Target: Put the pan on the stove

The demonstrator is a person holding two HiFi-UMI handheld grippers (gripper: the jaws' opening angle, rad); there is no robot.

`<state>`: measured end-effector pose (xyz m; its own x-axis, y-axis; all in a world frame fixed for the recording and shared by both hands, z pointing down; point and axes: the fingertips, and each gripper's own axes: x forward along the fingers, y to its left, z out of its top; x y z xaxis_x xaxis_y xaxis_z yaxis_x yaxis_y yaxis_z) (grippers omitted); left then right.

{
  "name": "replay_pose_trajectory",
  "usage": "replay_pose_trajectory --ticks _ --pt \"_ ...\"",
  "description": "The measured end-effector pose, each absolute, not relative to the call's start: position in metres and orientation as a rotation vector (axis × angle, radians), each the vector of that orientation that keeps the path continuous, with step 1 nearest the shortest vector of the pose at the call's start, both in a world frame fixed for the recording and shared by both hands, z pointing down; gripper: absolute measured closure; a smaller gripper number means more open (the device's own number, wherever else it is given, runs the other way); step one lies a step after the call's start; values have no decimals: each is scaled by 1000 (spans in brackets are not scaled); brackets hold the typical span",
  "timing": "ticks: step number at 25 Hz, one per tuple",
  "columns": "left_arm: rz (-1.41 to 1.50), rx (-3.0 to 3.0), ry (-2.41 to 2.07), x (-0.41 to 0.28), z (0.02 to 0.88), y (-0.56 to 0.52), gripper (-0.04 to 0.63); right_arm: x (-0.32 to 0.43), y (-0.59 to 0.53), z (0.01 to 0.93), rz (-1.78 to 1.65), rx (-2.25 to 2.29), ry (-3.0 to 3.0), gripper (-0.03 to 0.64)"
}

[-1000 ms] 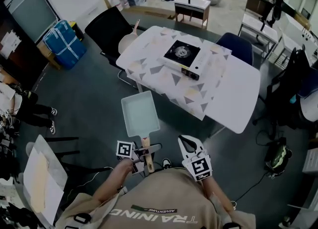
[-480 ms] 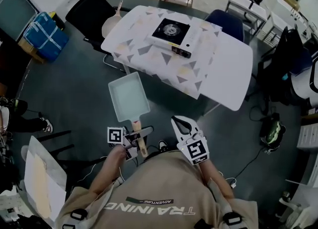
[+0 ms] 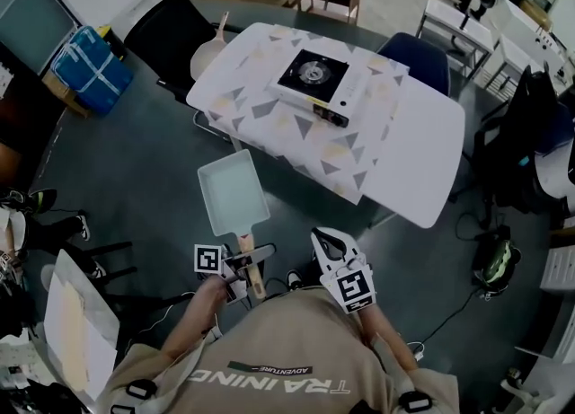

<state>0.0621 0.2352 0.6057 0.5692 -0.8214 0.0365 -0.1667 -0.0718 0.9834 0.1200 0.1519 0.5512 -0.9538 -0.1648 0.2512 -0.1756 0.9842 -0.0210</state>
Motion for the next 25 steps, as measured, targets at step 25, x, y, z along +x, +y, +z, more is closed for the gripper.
replay_pose_trajectory --ticks 25 --pt "-751 1506 -977 -1 602 107 543 26 29 575 77 -53 -2893 615"
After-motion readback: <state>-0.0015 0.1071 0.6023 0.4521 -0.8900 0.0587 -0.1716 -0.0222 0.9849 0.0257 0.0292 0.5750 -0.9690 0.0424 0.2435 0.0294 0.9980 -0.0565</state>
